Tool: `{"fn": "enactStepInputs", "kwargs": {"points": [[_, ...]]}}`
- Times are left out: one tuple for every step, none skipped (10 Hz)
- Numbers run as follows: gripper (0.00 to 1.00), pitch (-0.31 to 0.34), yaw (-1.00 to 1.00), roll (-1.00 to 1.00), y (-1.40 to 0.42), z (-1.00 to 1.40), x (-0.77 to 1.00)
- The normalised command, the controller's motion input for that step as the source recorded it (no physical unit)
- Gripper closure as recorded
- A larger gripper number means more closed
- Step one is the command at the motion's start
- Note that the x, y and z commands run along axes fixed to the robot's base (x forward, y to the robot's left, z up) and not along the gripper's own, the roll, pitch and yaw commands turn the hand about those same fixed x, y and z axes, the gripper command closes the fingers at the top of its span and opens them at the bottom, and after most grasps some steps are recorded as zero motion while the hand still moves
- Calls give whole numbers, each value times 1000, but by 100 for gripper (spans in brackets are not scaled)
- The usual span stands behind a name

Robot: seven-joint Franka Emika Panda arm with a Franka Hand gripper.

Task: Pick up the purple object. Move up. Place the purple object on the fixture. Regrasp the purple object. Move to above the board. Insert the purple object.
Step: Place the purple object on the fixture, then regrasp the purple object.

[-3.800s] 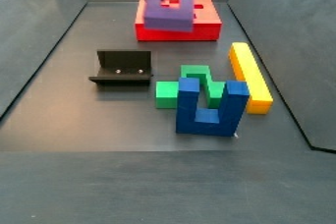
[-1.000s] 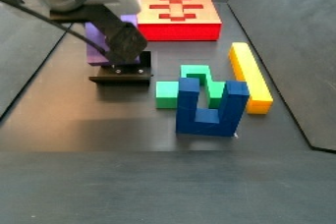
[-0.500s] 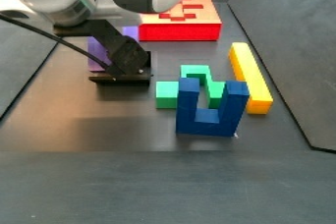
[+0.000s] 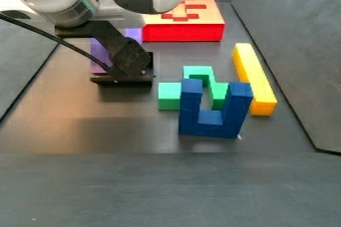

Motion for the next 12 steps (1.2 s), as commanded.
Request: {"fn": "enactStepInputs", "kwargs": {"points": [[100,-91,0,46,-11,-183,-229],[100,-89,0,3,-40,-129,-186],[100,0,0,0,0,0,0],[0,0,0,0,0,0,0],[0,0,-14,-146,69,483,97],[0,0,-131,-291,180,1000,63],[0,0,-114,-134,46,957,69],[0,0,-94,1000,-229,351,-49],[0,0,-31,1000,-260,43,-143],[0,0,-31,1000,-269,71,-154],[0,0,-29,1000,-257,34,-151],[0,0,-14,1000,-263,34,-131]]}}
